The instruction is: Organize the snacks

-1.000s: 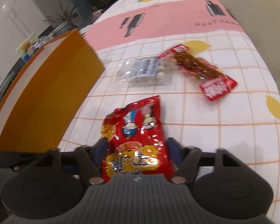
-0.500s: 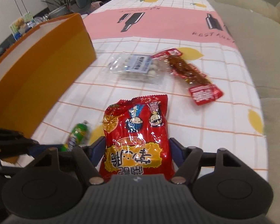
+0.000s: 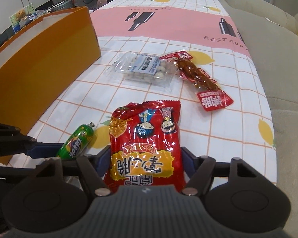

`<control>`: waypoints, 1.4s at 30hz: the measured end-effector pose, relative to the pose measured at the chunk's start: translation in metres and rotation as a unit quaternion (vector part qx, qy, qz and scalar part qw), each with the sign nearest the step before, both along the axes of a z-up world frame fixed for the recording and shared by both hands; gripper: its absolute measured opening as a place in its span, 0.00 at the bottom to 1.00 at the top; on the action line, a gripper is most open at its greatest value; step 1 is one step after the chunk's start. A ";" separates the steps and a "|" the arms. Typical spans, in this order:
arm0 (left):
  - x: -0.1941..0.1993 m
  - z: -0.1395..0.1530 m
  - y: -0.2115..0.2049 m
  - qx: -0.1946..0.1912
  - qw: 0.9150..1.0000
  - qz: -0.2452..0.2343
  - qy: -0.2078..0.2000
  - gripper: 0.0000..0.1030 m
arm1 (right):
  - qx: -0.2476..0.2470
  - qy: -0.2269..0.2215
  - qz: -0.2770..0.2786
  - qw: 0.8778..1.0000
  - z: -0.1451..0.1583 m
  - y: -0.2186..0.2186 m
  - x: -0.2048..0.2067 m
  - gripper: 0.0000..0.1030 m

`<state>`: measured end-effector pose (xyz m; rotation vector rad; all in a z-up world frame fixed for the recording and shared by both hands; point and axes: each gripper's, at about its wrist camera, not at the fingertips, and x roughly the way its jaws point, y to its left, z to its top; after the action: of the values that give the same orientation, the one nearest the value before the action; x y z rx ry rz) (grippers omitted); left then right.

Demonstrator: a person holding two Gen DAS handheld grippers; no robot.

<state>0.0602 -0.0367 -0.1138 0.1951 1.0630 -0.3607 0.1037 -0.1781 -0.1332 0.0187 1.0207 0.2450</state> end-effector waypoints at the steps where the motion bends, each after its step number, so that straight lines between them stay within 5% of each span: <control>1: -0.001 0.004 0.002 -0.005 1.000 0.004 -0.003 0.24 | 0.000 -0.001 -0.003 1.000 0.001 -0.001 -0.001 0.67; 11: -0.001 0.053 0.020 -0.058 0.996 0.050 -0.038 0.24 | 0.017 -0.033 -0.037 0.999 0.040 -0.009 -0.012 0.67; 22: 0.010 0.118 0.061 -0.095 0.987 0.102 -0.081 0.24 | 0.055 -0.101 -0.013 0.993 0.112 0.015 -0.012 0.67; 32: 0.042 0.151 0.111 -0.069 0.980 0.143 -0.118 0.24 | 0.090 -0.140 0.040 0.985 0.156 0.067 0.019 0.67; 42: 0.083 0.133 0.149 -0.009 0.984 0.154 -0.088 0.24 | 0.047 -0.138 0.121 0.982 0.161 0.143 0.066 0.67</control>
<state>0.1436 0.1118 0.0190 0.0431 0.8978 -0.0728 0.1700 -0.0351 0.0277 -0.0526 0.7337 0.5035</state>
